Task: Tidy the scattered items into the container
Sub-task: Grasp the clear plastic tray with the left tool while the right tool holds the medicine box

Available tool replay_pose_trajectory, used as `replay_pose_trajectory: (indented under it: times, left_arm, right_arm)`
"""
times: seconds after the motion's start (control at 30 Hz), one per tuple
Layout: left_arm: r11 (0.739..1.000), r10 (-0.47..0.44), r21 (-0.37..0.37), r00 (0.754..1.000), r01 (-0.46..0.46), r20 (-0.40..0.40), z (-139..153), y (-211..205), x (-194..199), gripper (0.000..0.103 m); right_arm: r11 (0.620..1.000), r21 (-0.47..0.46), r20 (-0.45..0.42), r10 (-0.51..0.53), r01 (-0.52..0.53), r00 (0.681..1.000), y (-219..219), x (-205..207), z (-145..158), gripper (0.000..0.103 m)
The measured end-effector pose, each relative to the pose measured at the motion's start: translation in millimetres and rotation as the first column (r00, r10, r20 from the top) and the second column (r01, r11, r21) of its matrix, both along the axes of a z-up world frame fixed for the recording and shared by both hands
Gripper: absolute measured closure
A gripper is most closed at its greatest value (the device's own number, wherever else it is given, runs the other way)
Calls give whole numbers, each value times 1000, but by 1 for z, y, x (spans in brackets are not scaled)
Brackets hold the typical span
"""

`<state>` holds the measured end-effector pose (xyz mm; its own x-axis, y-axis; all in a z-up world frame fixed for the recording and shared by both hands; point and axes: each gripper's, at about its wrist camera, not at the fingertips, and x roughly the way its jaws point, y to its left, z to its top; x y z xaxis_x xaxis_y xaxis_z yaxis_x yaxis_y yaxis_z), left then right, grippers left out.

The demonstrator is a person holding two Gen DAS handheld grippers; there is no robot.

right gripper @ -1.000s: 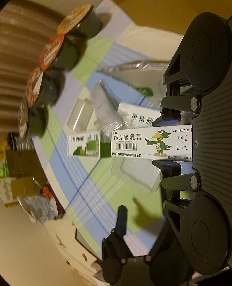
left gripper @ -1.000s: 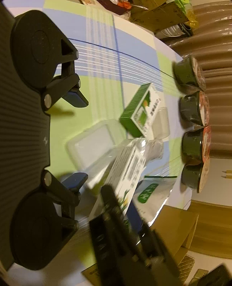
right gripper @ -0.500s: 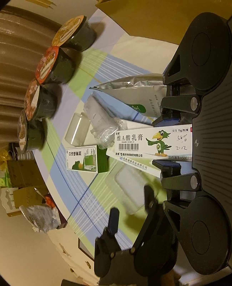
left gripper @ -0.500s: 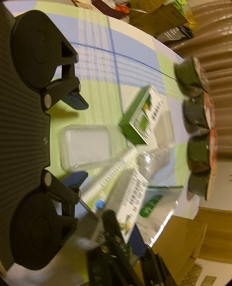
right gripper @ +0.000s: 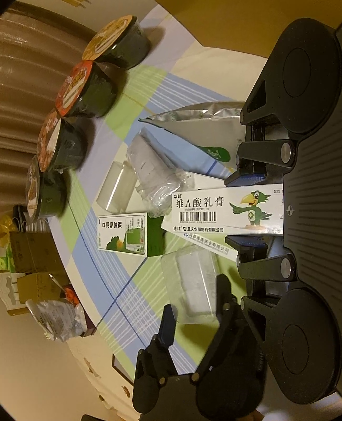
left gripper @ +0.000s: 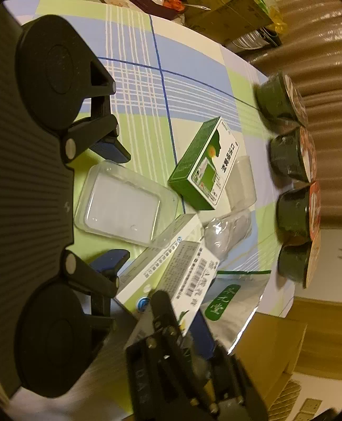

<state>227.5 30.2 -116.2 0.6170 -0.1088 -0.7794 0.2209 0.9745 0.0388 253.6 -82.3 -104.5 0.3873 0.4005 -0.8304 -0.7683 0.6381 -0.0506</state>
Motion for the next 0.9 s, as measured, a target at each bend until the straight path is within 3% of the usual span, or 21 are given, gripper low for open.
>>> replay_pose_trajectory:
  times: [0.17, 0.3, 0.9]
  left_arm:
    - [1000, 0, -22, 1000, -1, -25, -6, 4, 4, 49]
    - [998, 28, -54, 999, -30, -33, -4, 9, 4, 50]
    - [998, 20, -57, 1000, -21, -12, 7, 7, -10, 50]
  right_arm:
    - [1000, 2, -13, -10, 10, 1000, 3, 4, -5, 62]
    - [1000, 2, -19, -26, 26, 999, 0, 0, -4, 62]
    - [995, 34, -17, -89, 90, 996, -19, -26, 11, 62]
